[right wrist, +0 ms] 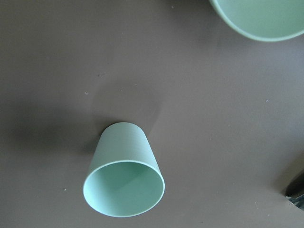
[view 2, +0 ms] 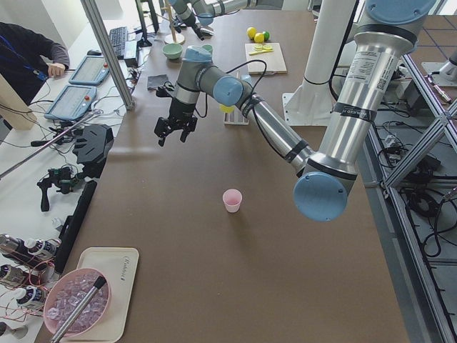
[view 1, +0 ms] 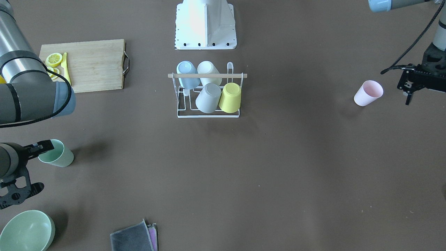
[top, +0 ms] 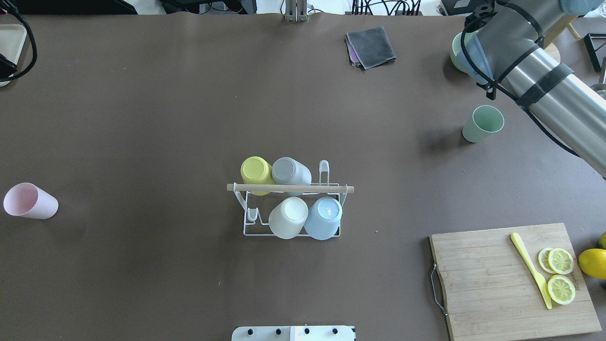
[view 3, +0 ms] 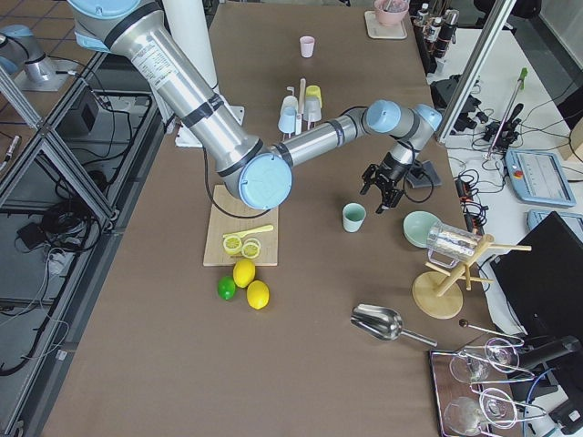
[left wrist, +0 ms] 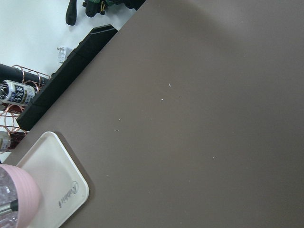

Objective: Place cup on cup holder

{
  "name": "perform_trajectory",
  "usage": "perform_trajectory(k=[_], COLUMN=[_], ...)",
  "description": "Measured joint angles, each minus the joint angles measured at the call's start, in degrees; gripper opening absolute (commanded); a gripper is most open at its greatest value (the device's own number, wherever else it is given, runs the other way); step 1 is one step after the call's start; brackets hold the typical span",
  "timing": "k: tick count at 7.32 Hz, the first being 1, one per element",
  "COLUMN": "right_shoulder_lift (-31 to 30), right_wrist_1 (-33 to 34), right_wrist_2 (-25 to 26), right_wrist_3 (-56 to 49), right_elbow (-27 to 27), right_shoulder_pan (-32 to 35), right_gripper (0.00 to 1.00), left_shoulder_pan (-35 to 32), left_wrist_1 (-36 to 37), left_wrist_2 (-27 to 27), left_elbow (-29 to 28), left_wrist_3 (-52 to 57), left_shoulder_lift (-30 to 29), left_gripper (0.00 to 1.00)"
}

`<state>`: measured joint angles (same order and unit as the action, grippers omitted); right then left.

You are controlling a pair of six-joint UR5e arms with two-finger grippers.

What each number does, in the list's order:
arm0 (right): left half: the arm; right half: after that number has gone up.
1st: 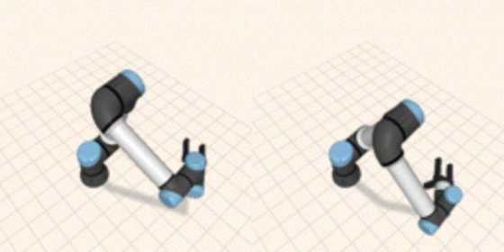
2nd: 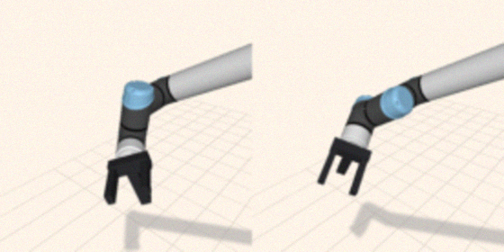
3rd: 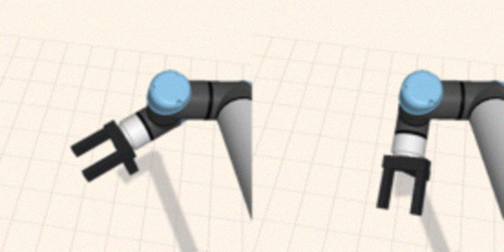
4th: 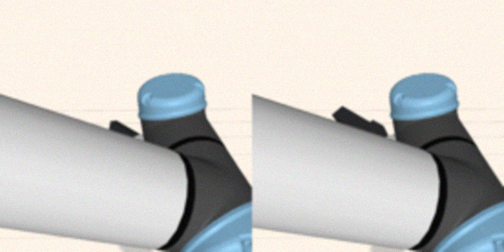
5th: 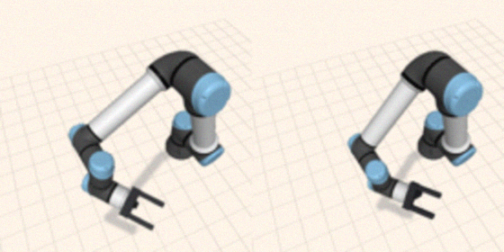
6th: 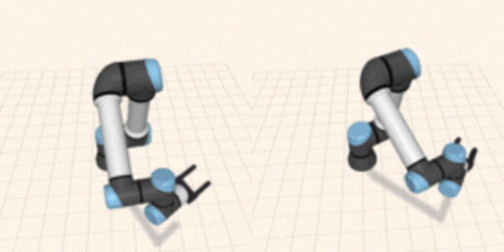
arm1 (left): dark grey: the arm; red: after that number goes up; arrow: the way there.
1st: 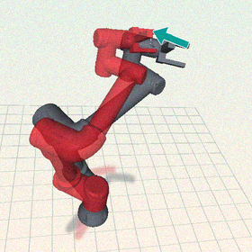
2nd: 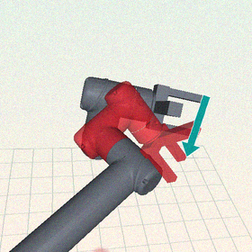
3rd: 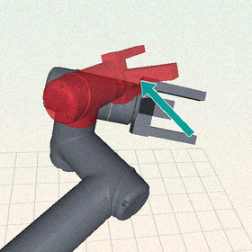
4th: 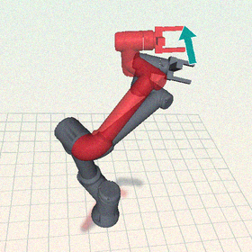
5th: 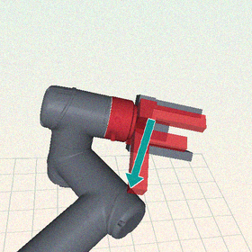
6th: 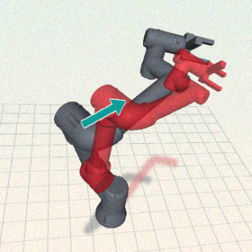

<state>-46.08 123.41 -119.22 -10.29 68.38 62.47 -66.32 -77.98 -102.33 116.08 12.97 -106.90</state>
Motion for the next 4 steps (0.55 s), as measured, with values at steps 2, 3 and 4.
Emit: perform_trajectory(k=[2, 3, 4], right_shoulder_lift=[4.4, 6.1, 7.1], right_wrist_1=[0.2, 0.7, 1.4], right_wrist_2=[1.6, 3.3, 5.4], right_wrist_3=[-3.0, -5.3, -7.3], right_elbow=[-9.0, -12.0, -13.3], right_shoulder_pan=[-1.9, -3.1, -4.1], right_gripper=[0.99, 0.99, 0.99], left_shoulder_pan=[4.6, 8.6, 12.4], left_wrist_1=[4.2, 10.0, 15.8], left_wrist_2=[5.0, 9.6, 13.9], left_elbow=[-0.6, -1.0, -1.8], left_wrist_3=[4.3, 4.7, 4.9], left_shoulder_lift=[-1.0, -3.4, -5.7], left_gripper=[0.99, 0.99, 0.99])
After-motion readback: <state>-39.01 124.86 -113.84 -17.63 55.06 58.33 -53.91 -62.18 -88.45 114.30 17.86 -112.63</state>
